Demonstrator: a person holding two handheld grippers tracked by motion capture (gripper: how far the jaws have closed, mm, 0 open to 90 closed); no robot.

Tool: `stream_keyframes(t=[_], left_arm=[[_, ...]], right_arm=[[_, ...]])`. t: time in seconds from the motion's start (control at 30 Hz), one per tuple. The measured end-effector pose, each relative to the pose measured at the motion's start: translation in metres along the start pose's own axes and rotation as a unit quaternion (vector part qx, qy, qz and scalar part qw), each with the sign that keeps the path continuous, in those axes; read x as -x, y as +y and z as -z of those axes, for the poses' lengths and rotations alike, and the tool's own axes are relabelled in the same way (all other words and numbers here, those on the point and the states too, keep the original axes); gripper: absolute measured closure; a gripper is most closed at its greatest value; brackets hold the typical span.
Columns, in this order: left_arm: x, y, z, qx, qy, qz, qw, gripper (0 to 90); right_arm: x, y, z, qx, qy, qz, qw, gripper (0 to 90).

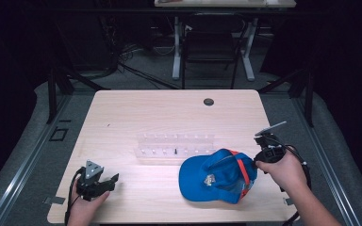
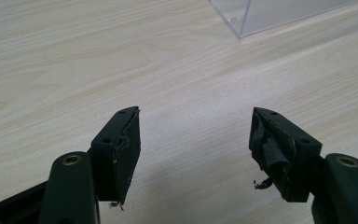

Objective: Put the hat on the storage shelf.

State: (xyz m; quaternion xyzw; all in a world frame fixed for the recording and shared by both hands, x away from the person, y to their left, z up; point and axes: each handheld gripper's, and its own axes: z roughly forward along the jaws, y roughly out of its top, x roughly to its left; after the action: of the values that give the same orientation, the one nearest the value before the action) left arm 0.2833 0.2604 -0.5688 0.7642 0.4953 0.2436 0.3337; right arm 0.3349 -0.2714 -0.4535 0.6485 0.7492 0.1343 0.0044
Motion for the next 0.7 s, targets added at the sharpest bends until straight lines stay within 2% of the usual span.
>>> stream_keyframes(t=[0.17,0.3,0.43,0.57,0.6,0.63,0.7], left_arm=[[0.000,0.000,0.000,0.000,0.000,0.000,1.0000,34.3],[0.000,0.000,0.000,0.000,0.000,0.000,1.0000,34.3],[0.000,0.000,0.000,-0.001,-0.002,-0.002,1.0000,34.3],[0.001,0.000,-0.001,-0.001,-0.002,-0.002,1.0000,34.3],[0.001,0.000,-0.001,-0.001,-0.002,-0.002,1.0000,34.3],[0.001,0.000,-0.001,-0.001,-0.002,-0.002,1.0000,34.3],[0.001,0.000,-0.001,0.000,-0.001,-0.003,1.0000,34.3]], right_arm=[[-0.004,0.002,0.000,-0.004,-0.001,-0.002,1.0000,89.8],[-0.005,0.004,0.002,-0.022,0.013,-0.024,0.9994,89.9],[-0.006,0.005,0.004,-0.025,0.024,-0.038,0.9987,89.9],[-0.006,0.008,0.010,-0.038,0.028,-0.036,0.9982,89.8],[-0.008,0.008,0.010,-0.030,0.033,-0.047,0.9979,89.9],[-0.009,0.009,0.012,-0.036,0.036,-0.050,0.9975,89.9],[-0.010,0.010,0.014,-0.041,0.033,-0.044,0.9976,89.9]])
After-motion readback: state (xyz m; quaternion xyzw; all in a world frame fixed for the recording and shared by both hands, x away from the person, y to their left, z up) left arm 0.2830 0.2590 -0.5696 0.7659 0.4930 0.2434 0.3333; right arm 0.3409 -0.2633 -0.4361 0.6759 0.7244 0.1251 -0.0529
